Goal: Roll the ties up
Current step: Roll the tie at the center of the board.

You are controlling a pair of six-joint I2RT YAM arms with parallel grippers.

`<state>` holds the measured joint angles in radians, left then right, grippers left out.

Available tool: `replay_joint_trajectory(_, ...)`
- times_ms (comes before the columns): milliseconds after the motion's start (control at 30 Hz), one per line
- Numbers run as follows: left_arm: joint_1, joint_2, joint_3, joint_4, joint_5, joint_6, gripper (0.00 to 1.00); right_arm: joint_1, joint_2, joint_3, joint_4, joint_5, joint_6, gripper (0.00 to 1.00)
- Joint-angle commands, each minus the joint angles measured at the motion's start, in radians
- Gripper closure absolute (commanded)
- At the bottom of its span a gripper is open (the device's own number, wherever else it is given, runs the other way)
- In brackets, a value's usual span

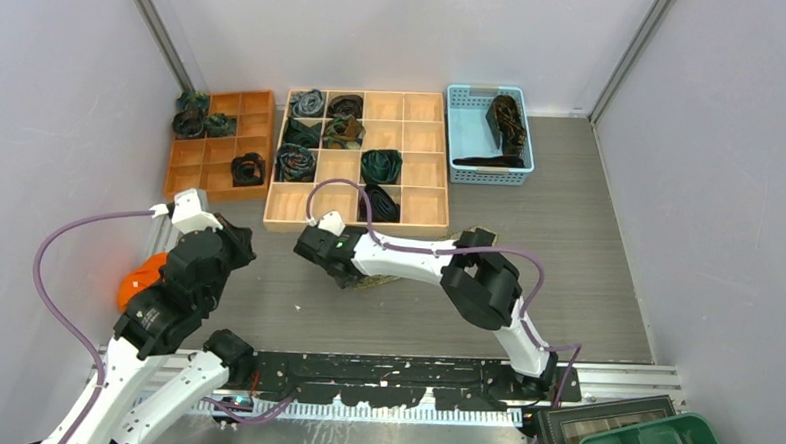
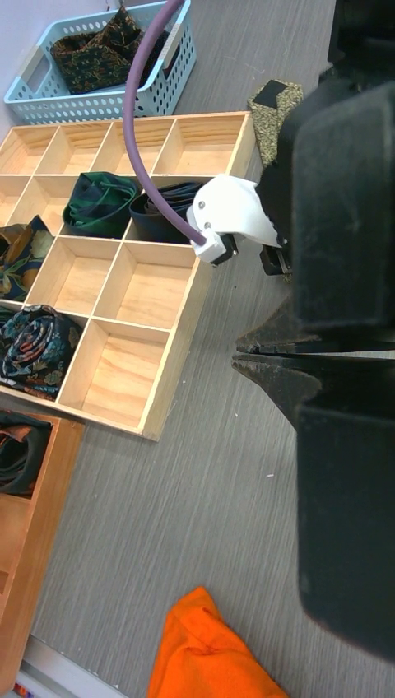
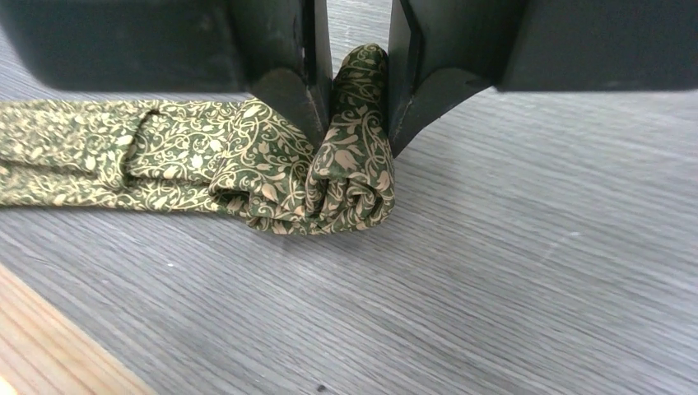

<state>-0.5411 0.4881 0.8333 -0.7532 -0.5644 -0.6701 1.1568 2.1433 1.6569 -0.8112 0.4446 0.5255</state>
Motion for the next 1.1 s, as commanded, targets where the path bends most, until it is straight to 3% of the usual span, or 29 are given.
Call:
replay_joint_trajectory(0, 0.003, 0.025, 0.013, 0.073, -0.008, 0.037, 1.0, -0.016, -0.112, -0.048, 0.215, -0.198, 0.028, 0.77)
replay_joint_trajectory(167, 0.003, 0.082, 0.03, 0.129, 0.032, 0.059, 1.0, -0.055, -0.191, -0.118, 0.38, -0.421, 0.102, 0.77)
replay_joint_trajectory(467, 0.003, 0.192, 0.04, 0.213, 0.088, 0.072, 1.0, -0.177, -0.287, -0.413, 0.799, -0.756, 0.302, 0.77)
replay_joint_trajectory(667, 0.003, 0.248, 0.032, 0.271, 0.147, 0.064, 1.0, -0.223, -0.344, -0.58, 0.983, -0.805, 0.37, 0.77)
replay_joint_trajectory(1067, 0.003, 0.35, 0.012, 0.358, 0.256, 0.044, 1.0, -0.327, -0.381, -0.783, 1.153, -0.903, 0.419, 0.77)
